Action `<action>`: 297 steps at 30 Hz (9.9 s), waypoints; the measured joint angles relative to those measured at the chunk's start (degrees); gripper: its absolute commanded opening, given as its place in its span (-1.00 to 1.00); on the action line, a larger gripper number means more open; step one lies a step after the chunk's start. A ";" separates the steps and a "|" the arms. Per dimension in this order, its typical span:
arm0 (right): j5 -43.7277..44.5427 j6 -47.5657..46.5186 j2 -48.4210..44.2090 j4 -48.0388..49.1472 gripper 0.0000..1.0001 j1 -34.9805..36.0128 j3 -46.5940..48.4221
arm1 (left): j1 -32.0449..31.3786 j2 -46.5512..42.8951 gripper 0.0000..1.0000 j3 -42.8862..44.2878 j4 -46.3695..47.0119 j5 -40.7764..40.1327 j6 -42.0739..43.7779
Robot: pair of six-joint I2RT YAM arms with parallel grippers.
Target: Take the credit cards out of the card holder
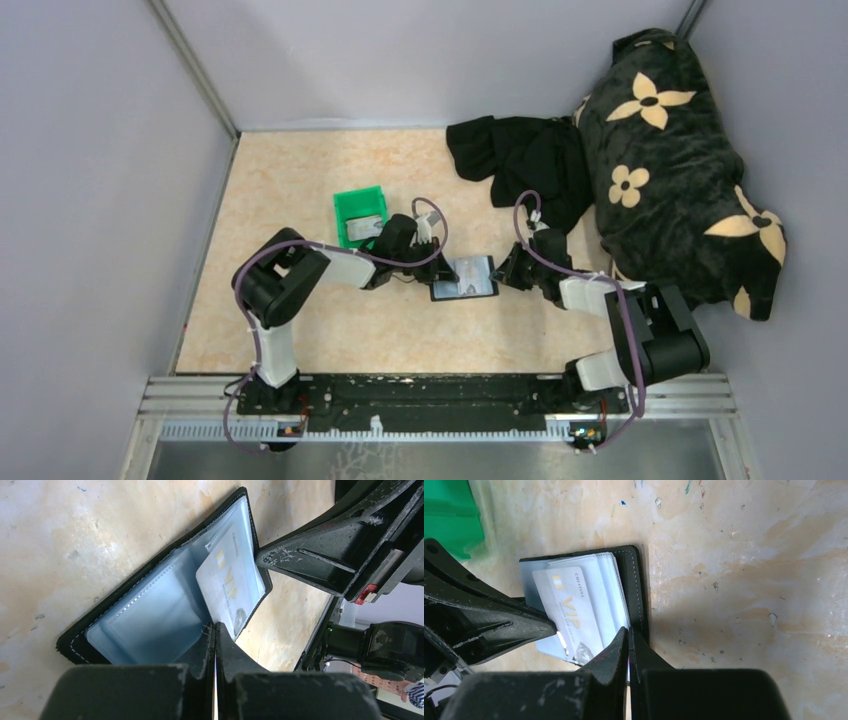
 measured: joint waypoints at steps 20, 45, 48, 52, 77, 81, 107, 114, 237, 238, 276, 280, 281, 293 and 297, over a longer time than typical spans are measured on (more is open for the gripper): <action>-2.05 -0.50 1.07 0.31 -1.00 -0.83 0.42 | 6.29 -13.11 -1.00 -7.93 -4.70 5.53 1.75; -17.42 5.35 -11.30 22.16 0.25 -0.79 -3.43 | 8.44 -15.78 -1.00 -8.96 11.56 14.51 -6.08; -20.59 7.32 -10.21 28.04 0.22 -0.79 -3.43 | 8.44 -15.52 -1.00 -8.94 12.48 15.89 -6.62; -23.56 8.66 -7.85 32.41 0.15 -0.79 -3.43 | 8.44 -15.21 -1.00 -7.93 12.74 17.66 -7.10; -30.29 14.14 -5.57 41.64 -1.00 -0.79 -5.22 | 8.41 -13.46 -0.60 -7.19 17.49 21.27 -10.25; -31.61 17.18 -3.15 46.16 -1.00 -0.81 -6.43 | 8.39 -13.46 0.07 -6.12 13.77 19.96 -8.13; -42.88 36.02 12.07 74.23 -1.00 1.36 -8.02 | 8.41 -17.97 -1.00 -4.11 9.66 25.55 3.63; -42.38 35.71 11.28 75.12 0.48 1.40 -8.07 | 8.72 -18.80 -1.00 -4.79 11.17 24.57 3.15; 5.29 -8.70 -5.68 -11.54 0.07 7.69 3.08 | -4.83 -12.70 -1.00 -12.61 8.00 -30.80 15.02; 6.97 -9.16 -5.70 -12.70 0.16 10.08 3.91 | -4.83 -12.79 -1.00 -12.98 8.22 -30.71 14.93; 36.79 -13.64 11.76 -22.05 -0.78 35.60 24.09 | 3.34 -13.46 -1.00 -21.35 13.64 -23.96 6.03; 35.89 -13.07 11.67 -22.32 -0.99 35.41 24.02 | 3.52 -13.18 -1.00 -21.35 14.19 -23.34 6.01; 35.17 -12.85 11.54 -22.38 -0.99 35.15 23.96 | 3.63 -13.09 -1.00 -21.35 14.32 -23.23 6.01; 18.99 -7.91 7.10 -18.99 -1.00 27.12 18.73 | 3.45 -13.16 -1.00 -21.40 15.06 -19.12 7.28; 15.72 -6.97 7.06 -18.29 -1.00 26.25 18.49 | 2.19 -14.67 -0.99 -21.27 16.72 -16.50 7.50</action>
